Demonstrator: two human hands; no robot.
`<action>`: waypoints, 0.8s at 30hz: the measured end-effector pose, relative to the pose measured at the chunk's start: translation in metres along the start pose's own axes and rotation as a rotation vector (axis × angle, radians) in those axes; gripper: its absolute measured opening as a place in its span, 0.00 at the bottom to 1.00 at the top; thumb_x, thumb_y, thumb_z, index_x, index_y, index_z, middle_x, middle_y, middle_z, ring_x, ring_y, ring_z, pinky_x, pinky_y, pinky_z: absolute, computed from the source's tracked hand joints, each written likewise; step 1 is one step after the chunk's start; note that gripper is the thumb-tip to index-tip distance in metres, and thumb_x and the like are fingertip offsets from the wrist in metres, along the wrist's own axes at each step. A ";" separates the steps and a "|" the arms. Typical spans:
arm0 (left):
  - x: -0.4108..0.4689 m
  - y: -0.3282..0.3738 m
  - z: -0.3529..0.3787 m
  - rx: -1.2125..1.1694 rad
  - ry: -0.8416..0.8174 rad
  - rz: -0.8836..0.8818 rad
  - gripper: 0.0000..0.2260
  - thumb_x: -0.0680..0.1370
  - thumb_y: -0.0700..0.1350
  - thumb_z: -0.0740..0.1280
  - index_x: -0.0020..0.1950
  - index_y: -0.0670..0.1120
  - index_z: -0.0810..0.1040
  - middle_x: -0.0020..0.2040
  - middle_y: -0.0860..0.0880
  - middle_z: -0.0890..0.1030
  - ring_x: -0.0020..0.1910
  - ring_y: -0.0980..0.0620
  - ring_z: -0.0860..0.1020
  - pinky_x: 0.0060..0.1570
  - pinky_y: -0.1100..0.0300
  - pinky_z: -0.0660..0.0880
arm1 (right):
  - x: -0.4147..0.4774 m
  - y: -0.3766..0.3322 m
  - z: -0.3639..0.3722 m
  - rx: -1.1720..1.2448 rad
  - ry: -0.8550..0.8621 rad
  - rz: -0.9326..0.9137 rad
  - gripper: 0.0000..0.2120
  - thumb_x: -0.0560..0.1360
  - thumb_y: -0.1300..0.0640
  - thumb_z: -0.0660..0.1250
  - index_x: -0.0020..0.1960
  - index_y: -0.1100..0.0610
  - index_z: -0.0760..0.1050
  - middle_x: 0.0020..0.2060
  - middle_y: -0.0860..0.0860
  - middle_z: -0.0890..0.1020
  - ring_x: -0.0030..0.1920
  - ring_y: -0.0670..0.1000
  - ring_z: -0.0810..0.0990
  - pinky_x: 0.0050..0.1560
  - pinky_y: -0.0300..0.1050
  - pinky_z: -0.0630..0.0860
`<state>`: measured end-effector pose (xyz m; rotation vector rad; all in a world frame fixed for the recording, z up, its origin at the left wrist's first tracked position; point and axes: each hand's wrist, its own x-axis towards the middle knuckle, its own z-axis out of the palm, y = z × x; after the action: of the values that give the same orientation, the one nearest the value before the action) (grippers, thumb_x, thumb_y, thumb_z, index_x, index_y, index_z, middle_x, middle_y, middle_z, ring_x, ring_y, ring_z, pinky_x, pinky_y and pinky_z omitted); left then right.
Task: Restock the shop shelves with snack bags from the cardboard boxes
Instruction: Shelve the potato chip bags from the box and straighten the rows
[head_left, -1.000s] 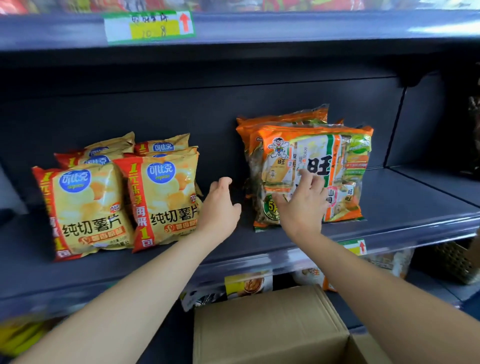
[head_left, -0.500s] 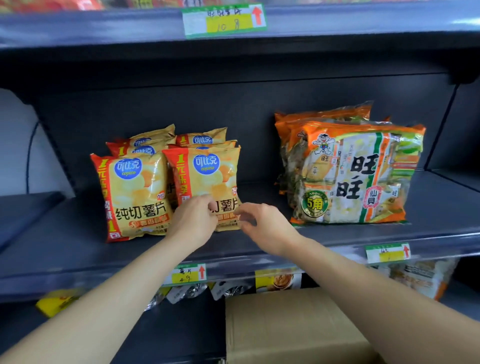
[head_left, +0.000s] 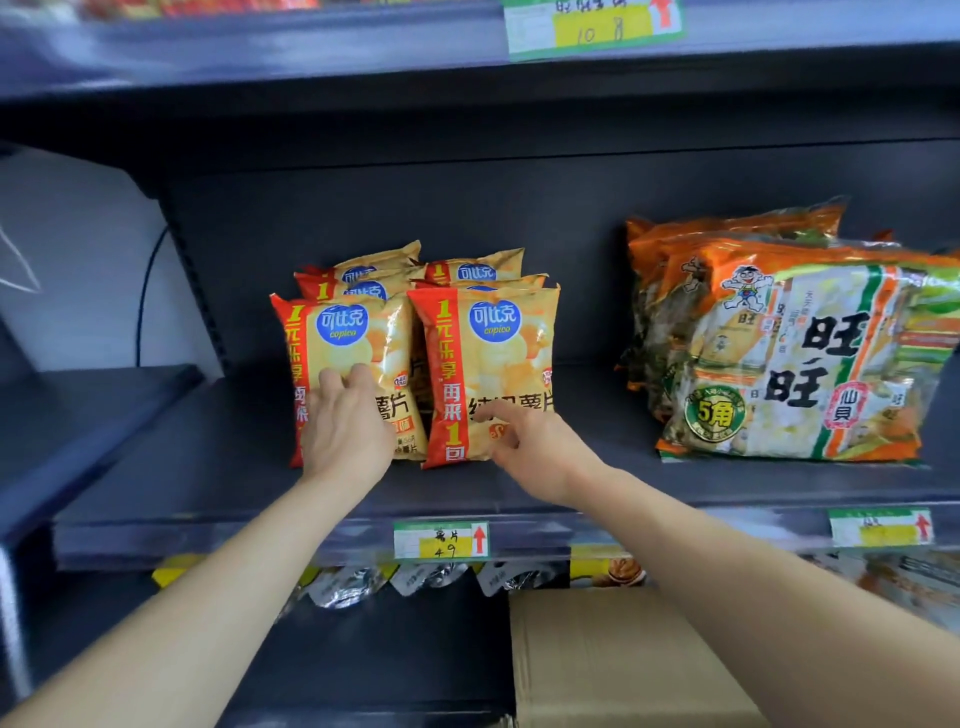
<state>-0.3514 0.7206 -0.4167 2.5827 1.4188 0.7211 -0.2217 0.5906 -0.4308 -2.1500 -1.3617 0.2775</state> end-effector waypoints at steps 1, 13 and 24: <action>-0.001 0.002 -0.002 0.002 0.004 -0.003 0.15 0.76 0.39 0.65 0.61 0.44 0.68 0.60 0.42 0.69 0.58 0.42 0.70 0.43 0.55 0.69 | -0.002 -0.001 0.000 0.007 0.003 -0.004 0.18 0.79 0.59 0.59 0.68 0.48 0.69 0.44 0.54 0.81 0.44 0.60 0.81 0.46 0.54 0.79; -0.041 0.109 -0.074 -0.119 -0.029 0.367 0.10 0.78 0.44 0.64 0.59 0.47 0.75 0.58 0.50 0.77 0.57 0.49 0.76 0.53 0.54 0.75 | -0.043 -0.006 -0.092 -0.243 0.160 -0.057 0.12 0.78 0.55 0.59 0.58 0.53 0.77 0.54 0.52 0.80 0.54 0.57 0.78 0.48 0.44 0.74; -0.028 0.195 -0.254 -0.040 -0.275 0.511 0.09 0.79 0.47 0.62 0.59 0.52 0.73 0.58 0.55 0.76 0.59 0.52 0.75 0.56 0.54 0.73 | -0.093 -0.113 -0.292 -0.366 0.068 -0.027 0.11 0.78 0.53 0.59 0.55 0.55 0.77 0.52 0.52 0.82 0.54 0.57 0.78 0.51 0.51 0.76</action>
<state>-0.3293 0.5555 -0.1415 2.8947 0.6651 0.4059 -0.2159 0.4411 -0.1408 -2.4068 -1.4927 -0.0619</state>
